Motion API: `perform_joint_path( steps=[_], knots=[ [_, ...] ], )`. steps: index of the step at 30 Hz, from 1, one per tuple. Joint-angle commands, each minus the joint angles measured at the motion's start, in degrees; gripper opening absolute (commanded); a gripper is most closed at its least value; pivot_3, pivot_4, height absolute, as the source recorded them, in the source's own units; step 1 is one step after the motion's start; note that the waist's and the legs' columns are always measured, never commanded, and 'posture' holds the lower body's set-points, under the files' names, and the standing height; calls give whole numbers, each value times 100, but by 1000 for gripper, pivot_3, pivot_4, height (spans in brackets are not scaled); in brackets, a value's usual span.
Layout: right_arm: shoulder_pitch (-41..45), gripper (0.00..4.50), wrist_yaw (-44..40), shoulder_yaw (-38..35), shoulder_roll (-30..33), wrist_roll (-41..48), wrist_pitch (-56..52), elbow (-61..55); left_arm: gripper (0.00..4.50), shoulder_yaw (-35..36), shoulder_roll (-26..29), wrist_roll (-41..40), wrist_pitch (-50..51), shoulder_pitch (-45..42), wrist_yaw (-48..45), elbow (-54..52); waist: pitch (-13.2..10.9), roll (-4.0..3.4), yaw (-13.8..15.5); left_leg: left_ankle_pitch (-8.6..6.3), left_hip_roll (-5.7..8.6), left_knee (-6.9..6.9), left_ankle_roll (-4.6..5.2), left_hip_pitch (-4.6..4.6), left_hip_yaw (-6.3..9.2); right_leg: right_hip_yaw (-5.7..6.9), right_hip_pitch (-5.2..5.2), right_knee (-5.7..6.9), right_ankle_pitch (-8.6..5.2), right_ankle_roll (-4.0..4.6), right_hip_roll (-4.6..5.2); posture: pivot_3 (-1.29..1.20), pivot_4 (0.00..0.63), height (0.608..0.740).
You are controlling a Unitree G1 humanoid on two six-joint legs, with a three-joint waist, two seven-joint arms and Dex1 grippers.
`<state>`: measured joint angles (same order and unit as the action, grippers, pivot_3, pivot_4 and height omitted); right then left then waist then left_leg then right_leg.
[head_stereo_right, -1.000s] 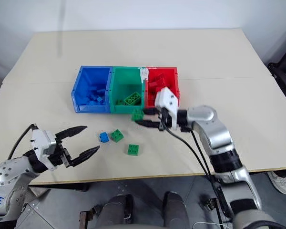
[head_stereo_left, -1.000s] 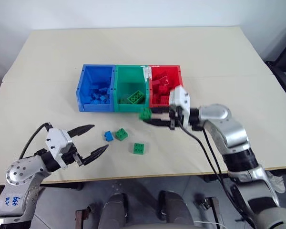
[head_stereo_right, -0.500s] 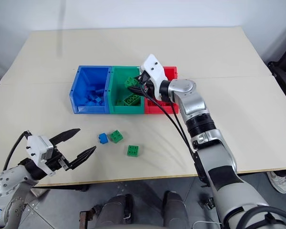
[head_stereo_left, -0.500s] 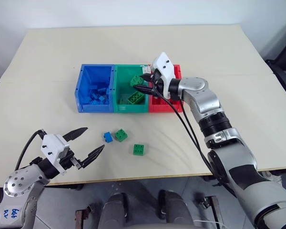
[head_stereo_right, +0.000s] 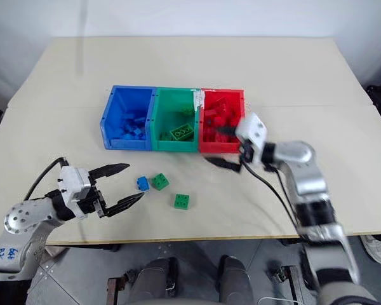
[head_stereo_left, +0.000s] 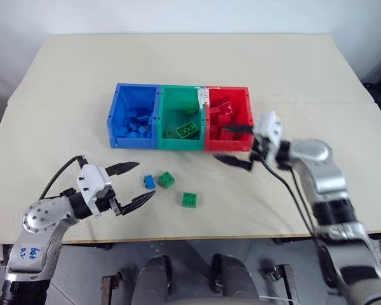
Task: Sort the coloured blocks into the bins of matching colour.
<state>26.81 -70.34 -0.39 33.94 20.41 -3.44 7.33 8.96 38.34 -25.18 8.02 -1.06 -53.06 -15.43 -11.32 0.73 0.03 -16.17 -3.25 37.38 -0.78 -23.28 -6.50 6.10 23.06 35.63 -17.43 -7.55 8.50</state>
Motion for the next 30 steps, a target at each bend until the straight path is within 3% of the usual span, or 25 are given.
perform_joint_path(
  steps=[1, 4, 11, 17, 23, 30],
  knots=[
    [-660, 4474, -466, -620, 549, 383, 376, -486, 4500, -306, 258, 144, -284, -185, -626, 161, 0, 0, -51, -1, -5, -1, 0, 7, -14, 0, 1, 0, 0, 0, 0, 0, 150, 740],
    [-1378, 4474, -841, -943, 1068, 305, 840, -313, 4500, -609, 353, 241, -446, -429, -1018, 391, 0, -1, -60, -1, -16, -1, -4, 22, -26, 0, 1, 4, 0, 2, -3, 0, 150, 740],
    [-1721, 4474, -898, -1015, 1239, 387, 752, -171, 4500, -679, 238, 336, -822, -758, -1147, 862, 0, 0, -104, -2, -36, 46, -4, 23, -36, -2, 1, 5, 12, 21, -8, 0, 150, 740],
    [-1109, 4474, -676, 4, 940, 230, -230, -853, 4500, -222, 345, 153, -766, -445, -975, 900, 0, 0, -187, -3, -44, 63, -3, 23, -36, -6, 8, 24, 16, 28, -8, 0, 150, 740],
    [-148, 4474, -11, 1114, 123, 92, -1648, -1437, 4500, 408, 632, -42, -381, 491, -936, 538, 0, 0, -176, -5, -54, 61, -9, 10, -47, -5, 49, 51, 19, 36, -8, 0, 150, 740],
    [435, 4474, 612, 2302, -823, -789, -1773, -1065, 4500, 996, 433, -81, -451, 1152, -544, 280, 2, 3, -133, -13, -51, 67, -2, -1, -48, -2, 48, 38, 19, 37, -3, 0, 150, 740]
  ],
)
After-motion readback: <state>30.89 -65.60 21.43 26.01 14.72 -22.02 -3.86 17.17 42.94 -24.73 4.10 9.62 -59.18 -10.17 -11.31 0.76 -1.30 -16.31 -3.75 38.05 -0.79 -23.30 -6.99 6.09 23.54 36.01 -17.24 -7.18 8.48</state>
